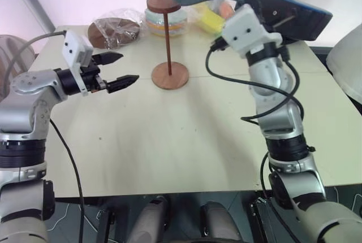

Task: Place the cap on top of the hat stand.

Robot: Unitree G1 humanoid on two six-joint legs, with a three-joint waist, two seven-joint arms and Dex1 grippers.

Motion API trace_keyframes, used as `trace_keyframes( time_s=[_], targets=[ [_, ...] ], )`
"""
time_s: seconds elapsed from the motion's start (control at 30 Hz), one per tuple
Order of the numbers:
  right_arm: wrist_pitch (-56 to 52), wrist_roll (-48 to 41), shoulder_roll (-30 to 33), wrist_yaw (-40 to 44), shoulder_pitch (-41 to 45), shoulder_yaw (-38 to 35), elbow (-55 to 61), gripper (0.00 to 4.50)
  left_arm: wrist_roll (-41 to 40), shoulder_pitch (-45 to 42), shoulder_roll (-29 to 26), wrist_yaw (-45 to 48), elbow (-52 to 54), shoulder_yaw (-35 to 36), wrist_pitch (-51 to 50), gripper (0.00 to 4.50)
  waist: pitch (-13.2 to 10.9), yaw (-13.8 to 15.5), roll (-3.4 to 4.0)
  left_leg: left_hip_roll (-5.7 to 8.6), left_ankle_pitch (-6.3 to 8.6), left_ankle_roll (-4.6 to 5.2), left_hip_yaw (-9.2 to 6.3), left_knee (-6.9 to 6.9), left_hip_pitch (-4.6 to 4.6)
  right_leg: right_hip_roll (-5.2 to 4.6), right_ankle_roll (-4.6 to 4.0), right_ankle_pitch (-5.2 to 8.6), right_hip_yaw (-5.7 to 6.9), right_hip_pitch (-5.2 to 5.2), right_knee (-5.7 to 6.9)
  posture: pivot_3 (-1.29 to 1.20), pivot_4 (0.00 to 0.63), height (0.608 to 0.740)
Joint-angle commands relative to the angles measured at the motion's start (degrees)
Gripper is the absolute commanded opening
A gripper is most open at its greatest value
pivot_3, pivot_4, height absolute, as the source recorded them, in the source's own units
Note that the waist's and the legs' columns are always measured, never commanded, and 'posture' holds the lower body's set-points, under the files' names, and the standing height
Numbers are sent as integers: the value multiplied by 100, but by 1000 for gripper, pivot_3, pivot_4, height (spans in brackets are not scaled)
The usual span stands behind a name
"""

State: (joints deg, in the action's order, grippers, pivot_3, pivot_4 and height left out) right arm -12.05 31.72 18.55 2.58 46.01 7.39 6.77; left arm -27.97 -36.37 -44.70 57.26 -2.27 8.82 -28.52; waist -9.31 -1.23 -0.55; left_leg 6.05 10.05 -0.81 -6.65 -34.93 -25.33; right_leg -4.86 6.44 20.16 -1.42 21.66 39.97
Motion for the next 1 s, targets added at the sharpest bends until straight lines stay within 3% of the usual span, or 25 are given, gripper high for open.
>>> trace_keyframes(
  time_s=[0.03,0.43,1.0],
  targets=[
    [196,46,-313,-158,346,237,13,58,28,-124,-55,-28,58,81,90,4500,0,-12,0,0,-1,-1,0,0,0,0,0,0,0,1,1,0,150,740],
    [601,226,-916,-488,150,819,-659,58,95,-66,-82,-280,262,114,2,4500,0,-76,0,0,-5,-8,0,5,-3,11,0,0,-3,31,6,0,150,740],
    [896,570,-823,-965,-87,928,-1449,58,83,-68,-51,-391,393,77,-102,4500,0,-134,0,-1,-11,-19,0,18,-4,16,-1,0,-8,43,10,0,150,740]
  ],
)
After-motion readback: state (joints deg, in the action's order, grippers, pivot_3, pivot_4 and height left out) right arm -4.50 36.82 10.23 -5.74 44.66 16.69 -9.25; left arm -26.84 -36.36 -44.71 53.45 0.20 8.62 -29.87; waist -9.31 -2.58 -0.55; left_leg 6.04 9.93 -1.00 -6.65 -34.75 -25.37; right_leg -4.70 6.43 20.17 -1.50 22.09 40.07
